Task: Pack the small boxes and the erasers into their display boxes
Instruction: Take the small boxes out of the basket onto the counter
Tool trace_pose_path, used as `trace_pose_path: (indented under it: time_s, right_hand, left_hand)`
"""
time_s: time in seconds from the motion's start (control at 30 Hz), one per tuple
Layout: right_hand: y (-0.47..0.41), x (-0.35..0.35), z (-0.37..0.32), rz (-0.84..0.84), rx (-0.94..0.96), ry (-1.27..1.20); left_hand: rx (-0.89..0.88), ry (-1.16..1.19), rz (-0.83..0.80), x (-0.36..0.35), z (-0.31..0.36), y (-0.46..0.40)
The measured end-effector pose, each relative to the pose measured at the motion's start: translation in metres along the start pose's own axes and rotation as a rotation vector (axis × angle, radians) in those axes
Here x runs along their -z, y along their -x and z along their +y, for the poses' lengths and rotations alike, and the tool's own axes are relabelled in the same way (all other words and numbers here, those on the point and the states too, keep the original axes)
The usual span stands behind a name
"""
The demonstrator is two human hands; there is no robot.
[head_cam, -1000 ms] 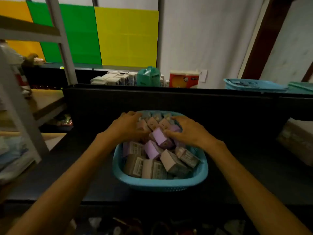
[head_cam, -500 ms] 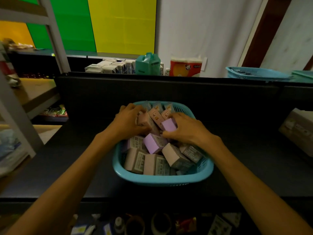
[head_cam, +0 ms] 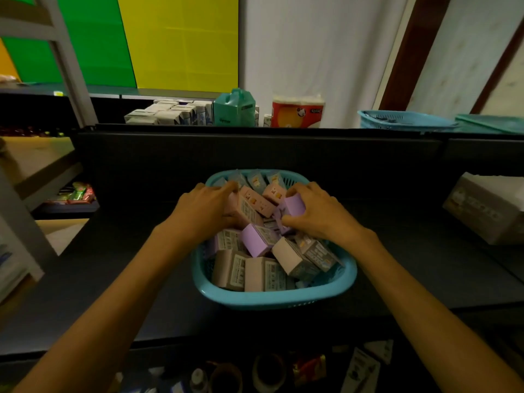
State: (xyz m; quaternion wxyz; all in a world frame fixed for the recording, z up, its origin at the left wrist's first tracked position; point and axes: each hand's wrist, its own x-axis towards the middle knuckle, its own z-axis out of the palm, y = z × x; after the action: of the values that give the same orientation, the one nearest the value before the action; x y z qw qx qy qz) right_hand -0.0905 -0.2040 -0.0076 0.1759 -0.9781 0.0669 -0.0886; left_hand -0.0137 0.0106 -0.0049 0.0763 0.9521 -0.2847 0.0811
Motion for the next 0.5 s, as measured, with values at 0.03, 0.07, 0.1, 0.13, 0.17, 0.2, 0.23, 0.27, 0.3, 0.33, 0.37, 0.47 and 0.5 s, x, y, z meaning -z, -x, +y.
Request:
trace_pose_path:
  time_s: [0.03, 0.07, 0.1, 0.13, 0.17, 0.2, 0.23, 0.27, 0.3, 0.33, 0.37, 0.47, 0.5]
  right_hand:
    - [0.001, -0.001, 0.000, 0.010, 0.004, -0.019]
    - [0.002, -0.002, 0.000, 0.019, 0.006, -0.041]
    - [0.003, -0.002, 0.001, 0.029, 0.007, -0.065]
    - [0.004, -0.002, 0.001, 0.042, 0.008, -0.092]
    - [0.005, -0.001, 0.002, 0.059, 0.012, -0.120]
    - [0.006, -0.001, 0.003, 0.077, 0.017, -0.147]
    - [0.006, 0.000, 0.005, 0.096, 0.020, -0.173]
    - [0.007, 0.000, 0.006, 0.117, 0.021, -0.198]
    - [0.008, 0.001, 0.008, 0.139, 0.020, -0.222]
    - [0.010, 0.002, 0.010, 0.163, 0.019, -0.248]
    - [0.012, 0.005, 0.011, 0.190, 0.020, -0.276]
    - [0.021, 0.015, 0.019, 0.295, 0.042, -0.377]
    - [0.024, 0.019, 0.022, 0.327, 0.052, -0.415]
  left_hand:
    - [-0.013, -0.016, 0.009, 0.001, 0.001, 0.000]
    - [-0.024, -0.029, 0.018, 0.002, 0.001, 0.000]
    - [-0.032, -0.038, 0.021, 0.003, 0.001, 0.000]
    - [-0.043, -0.046, 0.026, 0.005, 0.001, 0.001]
    - [-0.051, -0.051, 0.032, 0.006, 0.000, 0.001]
    - [-0.061, -0.053, 0.038, 0.007, -0.001, 0.001]
    - [-0.067, -0.050, 0.042, 0.008, -0.002, 0.000]
    - [-0.070, -0.042, 0.045, 0.008, -0.003, 0.000]
    - [-0.066, -0.033, 0.046, 0.008, -0.004, 0.000]
    - [-0.061, -0.026, 0.056, 0.009, -0.005, 0.001]
    - [-0.060, -0.026, 0.076, 0.009, -0.007, 0.001]
    - [-0.071, -0.026, 0.171, 0.014, -0.011, 0.003]
    - [-0.073, -0.012, 0.192, 0.017, -0.012, 0.003]
